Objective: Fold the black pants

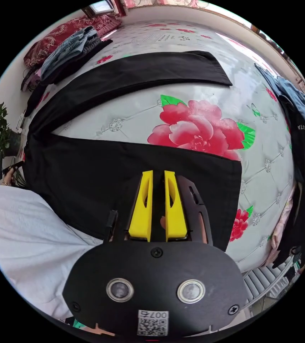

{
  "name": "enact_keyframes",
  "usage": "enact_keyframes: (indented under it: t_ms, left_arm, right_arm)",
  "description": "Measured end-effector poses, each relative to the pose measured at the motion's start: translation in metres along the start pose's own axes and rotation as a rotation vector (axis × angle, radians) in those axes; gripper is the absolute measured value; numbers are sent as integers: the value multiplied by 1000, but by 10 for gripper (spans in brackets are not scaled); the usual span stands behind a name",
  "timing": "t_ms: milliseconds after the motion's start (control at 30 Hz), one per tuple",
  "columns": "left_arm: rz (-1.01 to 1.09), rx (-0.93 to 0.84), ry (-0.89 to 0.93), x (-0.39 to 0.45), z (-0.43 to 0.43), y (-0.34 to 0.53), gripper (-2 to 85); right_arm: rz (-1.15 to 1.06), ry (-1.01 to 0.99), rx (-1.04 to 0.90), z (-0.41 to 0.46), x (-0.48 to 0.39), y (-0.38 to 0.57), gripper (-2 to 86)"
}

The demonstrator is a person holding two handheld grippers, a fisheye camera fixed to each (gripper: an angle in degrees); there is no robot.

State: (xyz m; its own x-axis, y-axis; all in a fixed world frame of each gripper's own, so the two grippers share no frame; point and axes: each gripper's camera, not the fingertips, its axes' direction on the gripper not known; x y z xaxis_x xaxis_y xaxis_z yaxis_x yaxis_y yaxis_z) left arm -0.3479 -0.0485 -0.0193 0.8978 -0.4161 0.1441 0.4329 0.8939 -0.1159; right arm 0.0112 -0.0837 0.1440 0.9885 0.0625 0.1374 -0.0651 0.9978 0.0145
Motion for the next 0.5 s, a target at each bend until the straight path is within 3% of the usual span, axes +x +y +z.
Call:
enact_keyframes:
  t_ms: [133, 300, 500]
  left_arm:
    - [-88, 139, 105, -25, -30, 0, 5]
    - [83, 334, 121, -13, -73, -81, 48]
    - [261, 223, 202, 27, -27, -205, 102]
  right_arm:
    - [-54, 41, 136, -24, -9, -34, 44]
    - [-148, 123, 266, -48, -9, -147, 45]
    - [-172, 193, 227, -38, -3, -288, 54]
